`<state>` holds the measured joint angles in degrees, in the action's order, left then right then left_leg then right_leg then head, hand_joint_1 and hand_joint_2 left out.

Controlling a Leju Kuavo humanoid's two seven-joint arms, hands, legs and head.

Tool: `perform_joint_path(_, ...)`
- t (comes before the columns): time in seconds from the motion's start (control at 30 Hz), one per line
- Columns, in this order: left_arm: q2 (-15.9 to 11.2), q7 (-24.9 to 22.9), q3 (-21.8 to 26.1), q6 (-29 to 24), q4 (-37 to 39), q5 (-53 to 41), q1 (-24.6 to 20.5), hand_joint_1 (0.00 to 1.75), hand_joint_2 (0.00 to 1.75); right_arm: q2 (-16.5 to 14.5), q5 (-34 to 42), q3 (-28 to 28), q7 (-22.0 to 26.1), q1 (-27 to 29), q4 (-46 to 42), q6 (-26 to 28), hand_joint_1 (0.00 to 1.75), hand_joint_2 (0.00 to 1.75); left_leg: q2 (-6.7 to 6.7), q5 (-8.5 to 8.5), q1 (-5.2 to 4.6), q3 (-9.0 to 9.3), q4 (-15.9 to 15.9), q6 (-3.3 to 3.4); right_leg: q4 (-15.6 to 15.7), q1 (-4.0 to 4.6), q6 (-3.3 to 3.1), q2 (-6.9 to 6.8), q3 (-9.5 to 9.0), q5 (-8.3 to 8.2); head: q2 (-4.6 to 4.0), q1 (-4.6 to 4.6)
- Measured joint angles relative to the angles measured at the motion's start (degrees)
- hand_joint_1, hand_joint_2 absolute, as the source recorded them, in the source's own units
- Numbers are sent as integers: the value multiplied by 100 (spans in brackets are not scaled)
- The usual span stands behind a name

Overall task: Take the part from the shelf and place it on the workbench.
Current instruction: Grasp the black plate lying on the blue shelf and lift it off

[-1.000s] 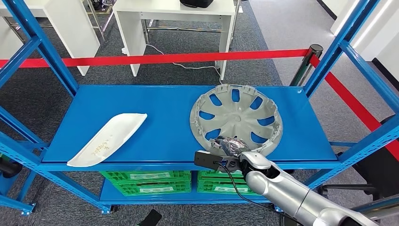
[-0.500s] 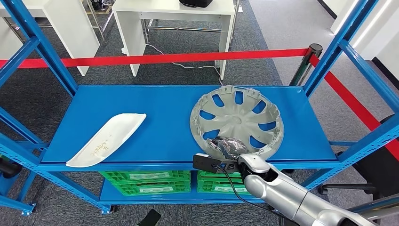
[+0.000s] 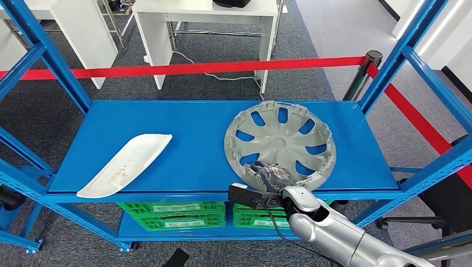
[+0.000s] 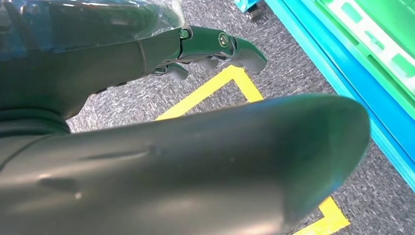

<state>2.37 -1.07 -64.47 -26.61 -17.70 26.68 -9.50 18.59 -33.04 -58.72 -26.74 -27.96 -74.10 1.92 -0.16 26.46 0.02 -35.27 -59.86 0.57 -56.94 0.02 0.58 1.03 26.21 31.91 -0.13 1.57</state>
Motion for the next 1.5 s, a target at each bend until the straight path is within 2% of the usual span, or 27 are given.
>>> perform_joint_path(0.17, -16, 143, 38, -63, 3, 91, 56, 0, 0, 1, 173, 254, 375, 250, -498, 698, 175, 175, -1, -7, -1, -38, 2, -1, 0, -1, 0, -2, 40, -6, 0, -1)
perform_joint_path(0.27, -27, 219, 80, -69, 4, 141, 88, 0, 0, 1, 243, 435, 550, 352, -907, 918, 175, 175, -4, -6, -1, -50, 4, -1, 1, -2, 0, -13, 49, -1, 0, -1)
perform_joint_path(0.5, -34, 317, 144, -81, 4, 198, 124, 0, 0, 1, 262, 724, 798, 522, -1839, 1114, 175, 175, -4, -2, -1, -61, 18, -6, 7, -2, -7, -13, 66, 5, 0, -2)
perform_joint_path(0.83, -32, 395, 206, -87, 4, 232, 135, 0, 0, 4, 269, 839, 952, 602, -2704, 1161, 175, 175, -4, -2, -1, -61, 22, -7, 8, -2, -10, -14, 67, 7, 0, -1)
perform_joint_path(0.87, -31, 399, 210, -87, 4, 239, 135, 0, 0, 4, 265, 842, 949, 603, -2776, 1161, 134, 175, -4, -2, -1, -61, 22, -7, 9, -2, -10, -14, 67, 7, 0, -1)
perform_joint_path(0.97, -30, 404, 229, -85, 4, 256, 135, 0, 0, 7, 190, 855, 834, 598, -2958, 1102, 3, 44, -4, -1, -1, -61, 23, -7, 10, -2, -10, -13, 67, 7, 0, -1)
perform_joint_path(1.0, -30, 404, 237, -85, 4, 262, 135, 0, 0, 9, 105, 859, 710, 594, -3000, 1052, 0, 0, -4, -1, -1, -61, 23, -7, 11, -2, -10, -13, 67, 7, 0, -1)
perform_joint_path(1.13, -30, 400, 252, -86, 4, 292, 137, 0, 0, 20, -371, 875, 71, 586, -3051, 842, 0, 0, -4, -1, -1, -62, 24, -7, 11, -2, -10, -14, 67, 7, 0, -2)
perform_joint_path(1.23, -30, 373, 253, -87, 4, 298, 137, 0, 0, 50, -412, 892, -266, 587, -3031, 655, 0, 0, -4, -1, -1, -62, 25, -7, 11, -2, -10, -14, 67, 7, 0, -1)
perform_joint_path(1.5, -31, 285, 253, -87, 4, 274, 137, 0, 0, 161, -642, 937, -729, 651, -2780, 357, 0, 0, -4, -1, -2, -64, 28, -7, 15, -2, -10, -16, 68, 7, 0, -1)
